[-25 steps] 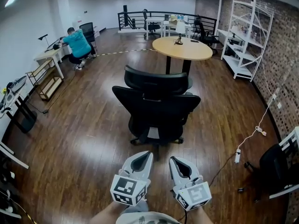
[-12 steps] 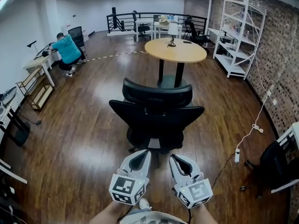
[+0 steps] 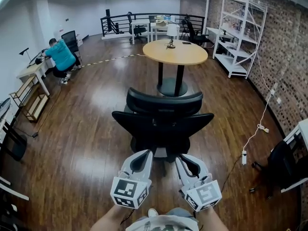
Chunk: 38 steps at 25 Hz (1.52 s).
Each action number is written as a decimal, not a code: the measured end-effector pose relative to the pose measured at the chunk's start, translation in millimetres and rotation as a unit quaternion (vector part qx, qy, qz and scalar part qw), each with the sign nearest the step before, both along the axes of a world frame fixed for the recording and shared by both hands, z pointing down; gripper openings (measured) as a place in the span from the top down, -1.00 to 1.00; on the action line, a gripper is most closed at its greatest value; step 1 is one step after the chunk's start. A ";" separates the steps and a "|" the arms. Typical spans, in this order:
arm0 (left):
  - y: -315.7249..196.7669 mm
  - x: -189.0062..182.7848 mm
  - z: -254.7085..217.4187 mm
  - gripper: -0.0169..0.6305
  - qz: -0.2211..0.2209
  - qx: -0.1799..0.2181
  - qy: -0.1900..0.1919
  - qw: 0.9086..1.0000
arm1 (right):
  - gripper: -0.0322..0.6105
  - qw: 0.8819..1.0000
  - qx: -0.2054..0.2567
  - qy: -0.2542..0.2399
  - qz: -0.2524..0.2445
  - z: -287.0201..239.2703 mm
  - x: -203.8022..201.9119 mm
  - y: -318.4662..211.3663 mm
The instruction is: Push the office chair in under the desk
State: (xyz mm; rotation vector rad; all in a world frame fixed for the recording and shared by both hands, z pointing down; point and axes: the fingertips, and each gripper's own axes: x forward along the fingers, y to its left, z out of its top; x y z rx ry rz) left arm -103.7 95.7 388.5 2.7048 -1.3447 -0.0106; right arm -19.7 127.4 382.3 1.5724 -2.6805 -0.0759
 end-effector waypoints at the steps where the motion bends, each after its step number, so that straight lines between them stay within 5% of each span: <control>1: -2.8 -1.5 0.0 0.90 0.000 0.000 0.001 1.000 | 0.85 1.000 0.000 0.002 0.002 -0.1 0.3 -2.1; 14: -54.4 -15.5 7.5 0.90 -0.033 0.004 -0.013 0.999 | 0.78 1.000 0.009 0.016 0.001 -0.2 17.7 -52.3; 22: -97.8 -22.6 1.9 0.83 -0.056 0.030 -0.056 0.996 | 0.71 0.999 0.020 0.037 -0.002 -5.0 40.3 -89.5; 31: -143.1 -44.1 9.9 0.62 -0.046 0.042 -0.141 0.988 | 0.55 0.996 0.021 0.079 -0.020 -3.8 60.8 -124.6; 38: -167.9 -60.7 25.5 0.42 -0.007 0.046 -0.259 0.965 | 0.36 0.989 0.012 0.140 -0.039 6.4 81.1 -147.6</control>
